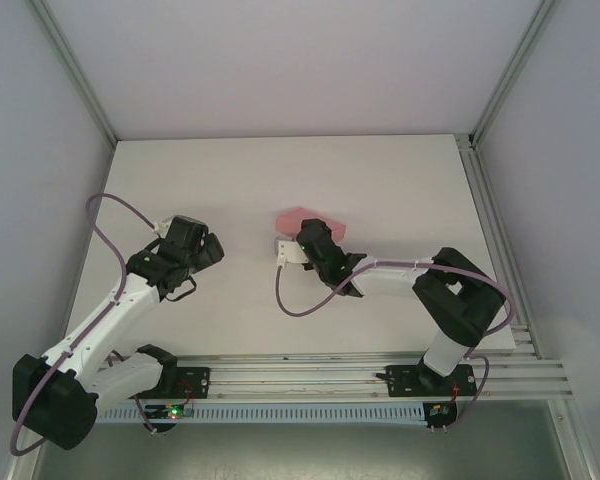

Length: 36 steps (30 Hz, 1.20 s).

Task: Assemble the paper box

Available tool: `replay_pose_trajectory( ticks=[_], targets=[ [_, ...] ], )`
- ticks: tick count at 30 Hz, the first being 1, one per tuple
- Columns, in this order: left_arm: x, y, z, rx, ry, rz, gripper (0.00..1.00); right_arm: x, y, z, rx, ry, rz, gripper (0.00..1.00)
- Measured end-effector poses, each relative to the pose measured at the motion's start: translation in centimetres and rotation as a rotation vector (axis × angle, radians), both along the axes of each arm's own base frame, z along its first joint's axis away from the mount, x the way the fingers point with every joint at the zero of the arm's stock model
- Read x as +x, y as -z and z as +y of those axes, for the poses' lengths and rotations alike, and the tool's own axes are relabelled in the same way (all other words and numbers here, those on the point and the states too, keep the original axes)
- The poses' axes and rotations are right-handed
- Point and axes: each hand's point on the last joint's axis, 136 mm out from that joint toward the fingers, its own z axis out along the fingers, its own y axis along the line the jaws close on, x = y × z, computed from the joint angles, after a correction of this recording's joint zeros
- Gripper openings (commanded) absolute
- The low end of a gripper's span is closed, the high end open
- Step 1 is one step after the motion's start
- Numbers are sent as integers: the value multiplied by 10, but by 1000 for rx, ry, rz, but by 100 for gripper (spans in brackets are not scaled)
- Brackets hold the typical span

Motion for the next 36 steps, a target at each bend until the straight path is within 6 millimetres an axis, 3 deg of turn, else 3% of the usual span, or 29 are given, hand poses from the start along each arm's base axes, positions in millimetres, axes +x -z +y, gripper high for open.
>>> replay_pose_trajectory(
  ticks=[3,4,7,13,15,18,20,22,24,27,30,32,36],
  targets=[
    [0,0,0,4,6,0,100,-12,10,-2,-3,-18,68,95],
    [0,0,0,5,7,0,100,-17,11,-2,5,-22,94,98],
    [1,0,0,5,8,-2,100,-39,5,0,55,-61,183,98],
    [1,-1,0,3,11,-4,100,-73,-37,4,281,-166,335,98],
    [1,-1,0,6,15,-4,100,-68,-53,-6,380,-122,334,98],
    [5,-3,3,23,14,-20,100,-33,-80,-36,599,75,303,98],
    [12,-8,8,53,0,-62,100,-1,-90,-74,753,266,277,98],
    [22,-11,20,109,-25,-122,100,32,-93,-130,899,489,227,98],
    [31,-9,38,187,-61,-175,100,57,-87,-186,1022,684,170,98],
    [43,-2,72,295,-139,-243,100,65,-60,-237,1117,844,134,98],
    [51,15,105,361,-203,-274,100,49,-22,-241,1135,886,204,98],
    [54,30,119,398,-210,-265,100,40,-11,-236,1146,862,227,98],
    [68,58,117,447,-104,-246,100,10,2,-226,1145,736,152,98]
  ],
)
